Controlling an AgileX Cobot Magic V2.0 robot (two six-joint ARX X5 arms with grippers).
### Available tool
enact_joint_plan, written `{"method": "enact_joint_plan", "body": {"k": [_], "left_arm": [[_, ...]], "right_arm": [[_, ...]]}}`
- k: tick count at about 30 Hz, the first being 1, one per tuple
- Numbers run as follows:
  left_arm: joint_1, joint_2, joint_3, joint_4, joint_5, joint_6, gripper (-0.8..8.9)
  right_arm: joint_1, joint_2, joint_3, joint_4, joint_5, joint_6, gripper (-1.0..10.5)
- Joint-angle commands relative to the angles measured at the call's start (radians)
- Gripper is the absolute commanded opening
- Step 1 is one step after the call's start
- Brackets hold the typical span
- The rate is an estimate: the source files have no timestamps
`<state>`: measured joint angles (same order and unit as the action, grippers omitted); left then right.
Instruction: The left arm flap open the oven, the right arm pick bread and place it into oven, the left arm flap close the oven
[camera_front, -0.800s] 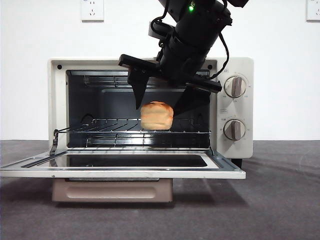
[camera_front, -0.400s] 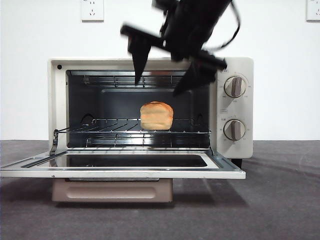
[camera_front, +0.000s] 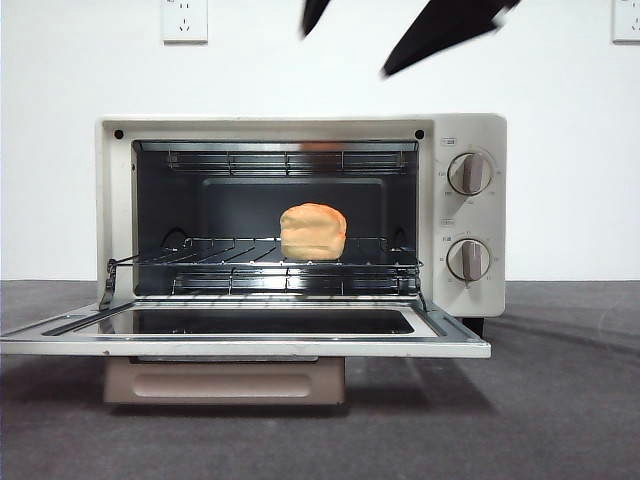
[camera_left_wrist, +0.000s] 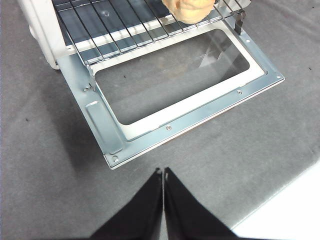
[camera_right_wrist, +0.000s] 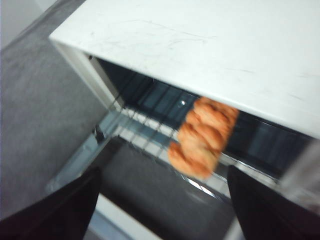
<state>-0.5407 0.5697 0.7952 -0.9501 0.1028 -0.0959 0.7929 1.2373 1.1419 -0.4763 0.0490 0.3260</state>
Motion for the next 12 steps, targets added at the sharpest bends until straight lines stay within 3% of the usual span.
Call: {"method": "enact_joint_plan", "body": {"k": [1, 8, 12], "left_arm": [[-0.003, 0.004, 0.006, 0.012, -0.002, -0.004, 0.11], [-0.003, 0.004, 0.006, 0.068, -0.002, -0.046, 0.10], [-0.003, 0.005, 0.006, 0.087, -0.002, -0.056, 0.10]], "right_arm": [[0.009, -0.063, 0.010, -0.083, 0.003, -0.072, 4.0], [0.009, -0.266, -0.121, -0.127, -0.002, -0.076, 4.0], [0.010, -0.380, -0.229, -0.127, -0.054, -0.076, 4.0]]}}
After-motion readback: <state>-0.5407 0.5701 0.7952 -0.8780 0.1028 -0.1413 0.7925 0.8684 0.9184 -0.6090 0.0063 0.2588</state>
